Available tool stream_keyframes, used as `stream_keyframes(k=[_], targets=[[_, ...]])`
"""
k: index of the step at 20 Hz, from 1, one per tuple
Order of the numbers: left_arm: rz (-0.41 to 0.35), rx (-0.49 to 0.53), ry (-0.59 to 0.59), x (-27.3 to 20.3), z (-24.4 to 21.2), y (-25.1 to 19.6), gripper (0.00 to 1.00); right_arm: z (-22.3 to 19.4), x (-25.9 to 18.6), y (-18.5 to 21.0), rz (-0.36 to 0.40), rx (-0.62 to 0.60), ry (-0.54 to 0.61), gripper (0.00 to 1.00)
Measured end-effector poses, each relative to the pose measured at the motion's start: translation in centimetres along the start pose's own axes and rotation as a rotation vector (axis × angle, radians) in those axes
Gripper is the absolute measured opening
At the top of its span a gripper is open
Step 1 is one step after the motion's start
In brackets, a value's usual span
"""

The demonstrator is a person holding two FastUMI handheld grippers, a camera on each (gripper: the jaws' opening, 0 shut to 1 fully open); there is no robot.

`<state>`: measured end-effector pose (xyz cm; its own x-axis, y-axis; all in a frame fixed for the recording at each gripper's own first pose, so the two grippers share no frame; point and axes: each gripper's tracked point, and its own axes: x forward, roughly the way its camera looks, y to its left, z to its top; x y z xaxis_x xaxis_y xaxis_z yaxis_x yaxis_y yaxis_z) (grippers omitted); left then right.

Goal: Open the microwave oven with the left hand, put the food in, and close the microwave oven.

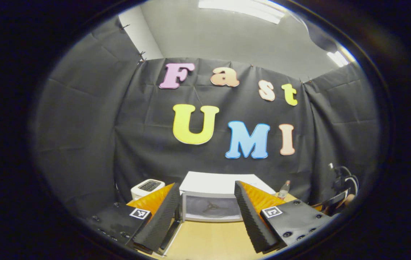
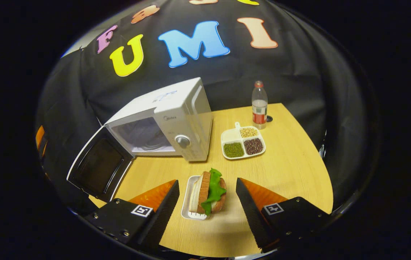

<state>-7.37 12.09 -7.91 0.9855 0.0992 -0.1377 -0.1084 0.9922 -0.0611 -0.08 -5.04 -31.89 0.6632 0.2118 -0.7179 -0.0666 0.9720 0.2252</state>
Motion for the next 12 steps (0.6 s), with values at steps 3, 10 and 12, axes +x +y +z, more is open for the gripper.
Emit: stream_keyframes(k=[3, 10, 12], targets=[[-0.005, 0.01, 0.016, 1.4, -0.3, -3.2, 0.97, -2.5, 1.6, -0.8, 0.037, 0.049, 0.091, 0.95], [-0.008, 0.065, 0.054, 0.8, -1.0, -7.0, 0.96, -6.2, 5.0, 0.7, 0.113, 0.16, 0.248, 0.95], [-0.011, 0.059, 0.059, 1.0, -1.4, -6.5, 0.96, -6.4, 5.5, 0.7, 0.092, 0.169, 0.261, 0.93]])
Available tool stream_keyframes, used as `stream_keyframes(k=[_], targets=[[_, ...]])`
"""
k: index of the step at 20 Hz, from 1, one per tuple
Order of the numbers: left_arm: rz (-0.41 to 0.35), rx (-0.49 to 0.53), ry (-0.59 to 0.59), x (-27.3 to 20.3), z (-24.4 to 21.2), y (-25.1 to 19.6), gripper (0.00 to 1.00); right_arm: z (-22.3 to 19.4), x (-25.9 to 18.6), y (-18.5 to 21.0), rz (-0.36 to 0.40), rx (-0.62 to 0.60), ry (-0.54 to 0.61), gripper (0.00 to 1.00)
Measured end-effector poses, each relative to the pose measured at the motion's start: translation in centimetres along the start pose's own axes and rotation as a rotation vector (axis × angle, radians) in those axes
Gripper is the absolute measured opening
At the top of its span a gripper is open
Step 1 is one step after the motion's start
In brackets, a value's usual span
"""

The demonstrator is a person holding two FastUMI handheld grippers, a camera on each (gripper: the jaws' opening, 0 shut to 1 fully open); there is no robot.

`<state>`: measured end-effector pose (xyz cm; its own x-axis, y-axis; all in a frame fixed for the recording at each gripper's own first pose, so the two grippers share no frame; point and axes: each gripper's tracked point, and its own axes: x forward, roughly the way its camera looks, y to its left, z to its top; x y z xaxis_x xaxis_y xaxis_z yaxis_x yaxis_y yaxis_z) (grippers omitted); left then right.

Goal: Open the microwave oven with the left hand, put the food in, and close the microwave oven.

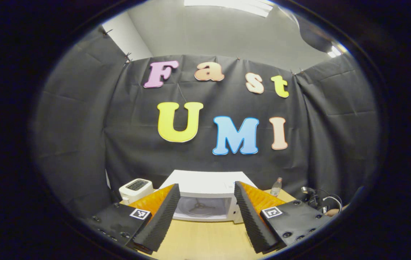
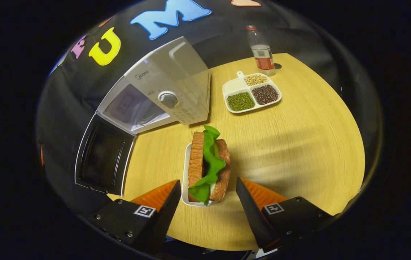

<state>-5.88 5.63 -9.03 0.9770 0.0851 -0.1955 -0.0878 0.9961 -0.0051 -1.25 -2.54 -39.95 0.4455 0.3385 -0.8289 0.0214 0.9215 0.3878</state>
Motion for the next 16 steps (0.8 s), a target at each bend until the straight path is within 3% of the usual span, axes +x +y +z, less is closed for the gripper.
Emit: stream_keyframes(k=[2, 3, 4, 7, 13, 16], targets=[[-0.002, -0.016, 0.009, 0.4, -0.5, 1.1, 0.95, -0.2, 0.5, 0.0, -0.028, 0.018, 0.007, 0.9], [-0.006, -0.022, 0.008, 0.4, -0.5, 1.7, 0.97, -0.2, 0.7, 0.4, -0.022, 0.045, 0.003, 0.83], [-0.013, -0.026, 0.005, 0.5, -0.4, 2.4, 0.97, 0.0, 0.8, 0.9, -0.016, 0.08, -0.003, 0.49], [-0.03, -0.028, -0.002, 0.6, -0.1, 5.1, 0.96, -0.2, 0.4, 1.4, -0.048, 0.088, -0.017, 0.24], [-0.095, -0.027, -0.012, 1.0, -0.4, 9.9, 0.96, 0.8, -1.5, 3.8, -0.093, 0.139, -0.124, 0.24], [-0.128, -0.021, -0.025, 1.2, -0.1, 11.8, 0.97, 1.1, -2.7, 6.7, -0.056, 0.17, -0.178, 0.24]])
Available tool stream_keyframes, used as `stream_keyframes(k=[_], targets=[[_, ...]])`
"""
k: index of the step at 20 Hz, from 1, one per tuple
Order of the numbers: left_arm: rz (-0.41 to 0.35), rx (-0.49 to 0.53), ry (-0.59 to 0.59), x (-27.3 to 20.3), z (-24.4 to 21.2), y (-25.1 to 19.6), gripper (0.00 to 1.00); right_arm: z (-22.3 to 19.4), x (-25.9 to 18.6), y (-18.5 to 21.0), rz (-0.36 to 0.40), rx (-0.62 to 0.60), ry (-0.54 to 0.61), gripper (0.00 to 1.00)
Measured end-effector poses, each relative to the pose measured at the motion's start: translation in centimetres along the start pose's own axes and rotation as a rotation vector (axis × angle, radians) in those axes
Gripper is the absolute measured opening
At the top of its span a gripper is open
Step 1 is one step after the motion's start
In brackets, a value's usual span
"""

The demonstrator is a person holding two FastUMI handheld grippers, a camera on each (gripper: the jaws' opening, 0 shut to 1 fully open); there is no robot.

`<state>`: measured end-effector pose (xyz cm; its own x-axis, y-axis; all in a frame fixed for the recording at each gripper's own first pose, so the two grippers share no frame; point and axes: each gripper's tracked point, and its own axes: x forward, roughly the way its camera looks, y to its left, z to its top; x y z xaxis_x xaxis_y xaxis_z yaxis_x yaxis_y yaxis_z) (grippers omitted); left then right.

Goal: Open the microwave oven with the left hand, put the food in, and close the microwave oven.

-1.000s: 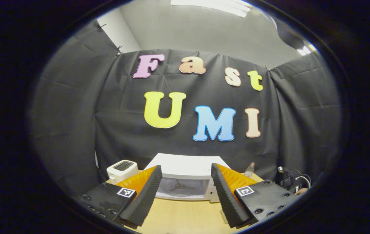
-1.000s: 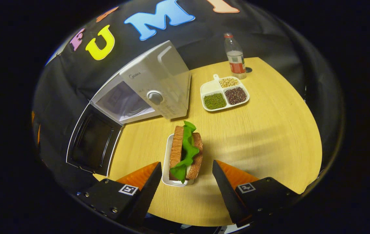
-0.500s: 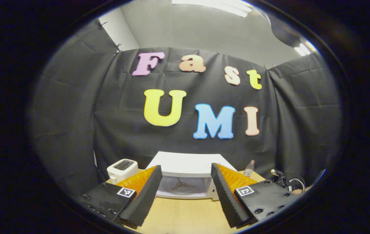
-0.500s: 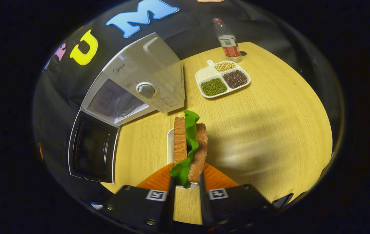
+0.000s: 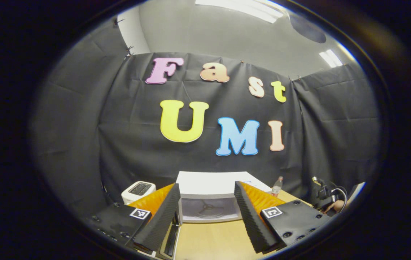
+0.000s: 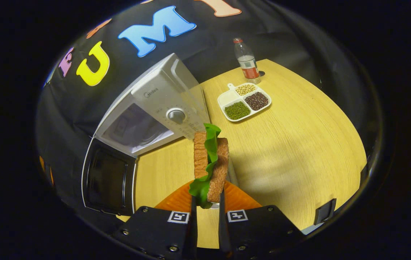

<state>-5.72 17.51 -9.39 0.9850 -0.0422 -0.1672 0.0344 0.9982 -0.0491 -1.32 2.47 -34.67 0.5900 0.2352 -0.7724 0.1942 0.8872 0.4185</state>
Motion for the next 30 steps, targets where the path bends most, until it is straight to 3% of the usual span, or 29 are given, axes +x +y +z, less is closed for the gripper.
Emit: stream_keyframes(k=[6, 11, 18, 30], targets=[[-0.063, 0.013, -0.011, -0.2, 1.2, 3.1, 0.96, -0.6, -1.8, 8.7, 0.193, 0.113, -0.086, 0.24], [-0.064, 0.002, -0.029, -0.7, 2.2, 6.0, 0.96, -0.7, -1.6, 15.4, 0.338, 0.199, -0.119, 0.24], [-0.063, 0.042, -0.061, -1.9, 3.6, 8.2, 0.96, 0.0, 2.3, 20.3, 0.365, 0.22, -0.145, 0.24], [-0.042, 0.038, 0.018, -2.6, 0.9, 12.9, 0.96, 3.3, 15.3, 24.4, 0.327, 0.525, -0.198, 0.24]])
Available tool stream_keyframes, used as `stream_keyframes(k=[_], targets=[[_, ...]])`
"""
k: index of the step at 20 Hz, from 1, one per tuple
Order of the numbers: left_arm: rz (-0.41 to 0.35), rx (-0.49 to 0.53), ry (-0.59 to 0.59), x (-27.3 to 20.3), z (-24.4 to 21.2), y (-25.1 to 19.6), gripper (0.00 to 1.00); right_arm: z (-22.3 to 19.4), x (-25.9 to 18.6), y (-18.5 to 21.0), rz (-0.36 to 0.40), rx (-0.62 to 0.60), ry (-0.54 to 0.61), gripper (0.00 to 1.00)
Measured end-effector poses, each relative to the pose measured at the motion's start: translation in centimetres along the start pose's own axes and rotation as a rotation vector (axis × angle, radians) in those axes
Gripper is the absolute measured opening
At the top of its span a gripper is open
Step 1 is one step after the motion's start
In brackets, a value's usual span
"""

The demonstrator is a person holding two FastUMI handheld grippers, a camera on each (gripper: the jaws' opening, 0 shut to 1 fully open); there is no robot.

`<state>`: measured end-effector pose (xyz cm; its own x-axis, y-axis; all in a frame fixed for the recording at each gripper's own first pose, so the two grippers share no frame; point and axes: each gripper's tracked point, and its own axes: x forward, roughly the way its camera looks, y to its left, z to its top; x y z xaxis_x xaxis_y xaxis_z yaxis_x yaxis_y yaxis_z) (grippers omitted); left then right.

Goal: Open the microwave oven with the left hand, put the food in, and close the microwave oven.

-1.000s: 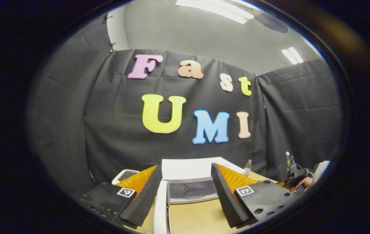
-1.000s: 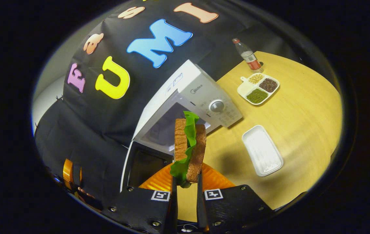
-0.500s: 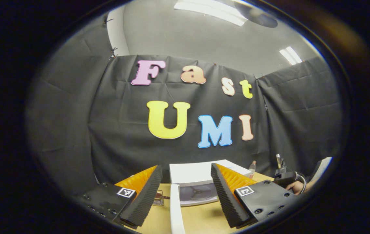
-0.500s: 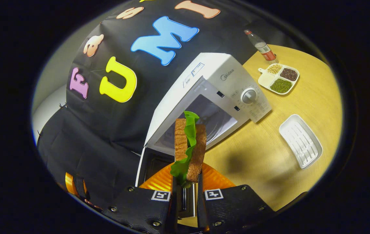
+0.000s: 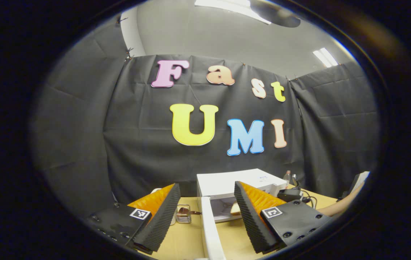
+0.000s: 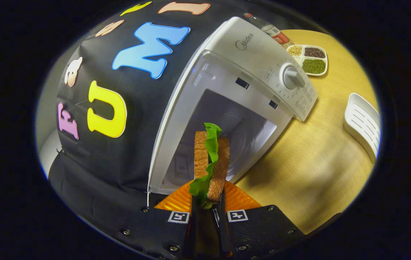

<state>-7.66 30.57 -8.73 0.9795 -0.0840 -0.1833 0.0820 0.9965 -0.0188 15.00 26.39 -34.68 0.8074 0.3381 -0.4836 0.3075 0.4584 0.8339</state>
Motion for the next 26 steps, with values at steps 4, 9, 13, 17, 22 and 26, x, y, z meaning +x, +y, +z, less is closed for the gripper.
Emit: stream_keyframes(k=[4, 9, 13, 17, 22, 26], targets=[[0.012, -0.017, 0.015, 0.5, -0.9, 2.3, 0.96, 1.1, 3.9, -0.7, 0.019, 0.151, -0.125, 0.24], [0.059, -0.029, 0.047, 0.9, -2.0, 5.6, 0.97, 2.0, 8.1, -1.2, 0.038, 0.323, -0.256, 0.24], [0.095, -0.041, 0.085, 0.9, -3.2, 7.3, 0.96, 2.5, 11.6, -1.2, 0.047, 0.403, -0.317, 0.24], [0.107, -0.012, 0.114, 1.3, -4.0, 7.9, 0.96, 3.0, 14.4, -1.2, 0.055, 0.439, -0.361, 0.24], [0.085, -0.019, 0.121, 1.9, -3.8, 7.3, 0.96, 2.5, 14.5, -3.0, -0.051, 0.405, -0.331, 0.38], [0.065, -0.023, 0.108, 3.3, -3.4, 6.5, 0.96, 2.3, 11.7, -3.6, -0.094, 0.36, -0.325, 0.6]])
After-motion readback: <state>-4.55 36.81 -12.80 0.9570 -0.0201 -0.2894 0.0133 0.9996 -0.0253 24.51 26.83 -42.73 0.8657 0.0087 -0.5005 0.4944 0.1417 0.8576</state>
